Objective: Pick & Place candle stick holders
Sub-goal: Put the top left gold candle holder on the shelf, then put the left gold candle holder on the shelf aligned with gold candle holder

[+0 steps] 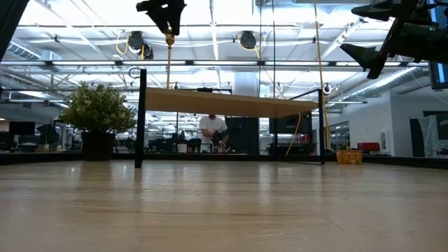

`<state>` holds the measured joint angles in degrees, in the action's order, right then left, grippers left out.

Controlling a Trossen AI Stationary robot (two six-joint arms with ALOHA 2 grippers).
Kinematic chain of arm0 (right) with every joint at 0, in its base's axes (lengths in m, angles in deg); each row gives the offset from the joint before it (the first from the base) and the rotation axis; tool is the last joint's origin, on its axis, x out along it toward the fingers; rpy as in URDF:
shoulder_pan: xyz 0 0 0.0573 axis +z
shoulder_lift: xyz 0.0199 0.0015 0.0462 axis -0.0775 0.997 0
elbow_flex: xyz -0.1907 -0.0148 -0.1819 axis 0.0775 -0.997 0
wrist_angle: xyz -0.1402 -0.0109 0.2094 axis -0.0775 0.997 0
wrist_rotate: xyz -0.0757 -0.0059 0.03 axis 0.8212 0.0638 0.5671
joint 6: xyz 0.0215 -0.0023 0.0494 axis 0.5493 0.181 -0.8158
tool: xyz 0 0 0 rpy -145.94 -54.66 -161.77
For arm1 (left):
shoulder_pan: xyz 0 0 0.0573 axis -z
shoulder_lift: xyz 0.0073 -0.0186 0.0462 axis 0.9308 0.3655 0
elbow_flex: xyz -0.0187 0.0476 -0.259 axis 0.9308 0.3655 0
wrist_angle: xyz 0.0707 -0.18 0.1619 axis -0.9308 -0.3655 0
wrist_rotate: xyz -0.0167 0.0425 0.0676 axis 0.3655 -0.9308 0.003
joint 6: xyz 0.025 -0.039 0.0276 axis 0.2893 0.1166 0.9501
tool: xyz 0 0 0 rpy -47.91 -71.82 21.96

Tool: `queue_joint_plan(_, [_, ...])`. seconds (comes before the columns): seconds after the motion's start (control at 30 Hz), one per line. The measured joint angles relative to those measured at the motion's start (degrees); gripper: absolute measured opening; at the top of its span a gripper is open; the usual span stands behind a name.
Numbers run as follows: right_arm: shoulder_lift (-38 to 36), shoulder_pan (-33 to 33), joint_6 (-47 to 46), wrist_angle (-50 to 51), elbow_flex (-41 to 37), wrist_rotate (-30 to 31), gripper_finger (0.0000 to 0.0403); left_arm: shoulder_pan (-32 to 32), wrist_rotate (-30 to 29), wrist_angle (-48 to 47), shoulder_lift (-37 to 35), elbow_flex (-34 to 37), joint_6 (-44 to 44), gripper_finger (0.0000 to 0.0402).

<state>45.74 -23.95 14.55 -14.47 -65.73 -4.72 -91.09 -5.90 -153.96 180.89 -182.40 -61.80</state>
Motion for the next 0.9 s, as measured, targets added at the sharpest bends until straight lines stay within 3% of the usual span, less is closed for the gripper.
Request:
queue_joint_plan(0.43, [0.0, -0.02, 0.0, 0.02, 0.0, 0.0, 0.038, -0.07, 0.02, 0.0, -0.61, 0.0, 0.63, 0.0229])
queue_joint_plan(0.9, [0.0, -0.02, 0.0, 0.0, -0.01, 0.0, 0.038, 0.12, 1.53, -0.03, -7.7, -0.07, -5.8, 0.0255])
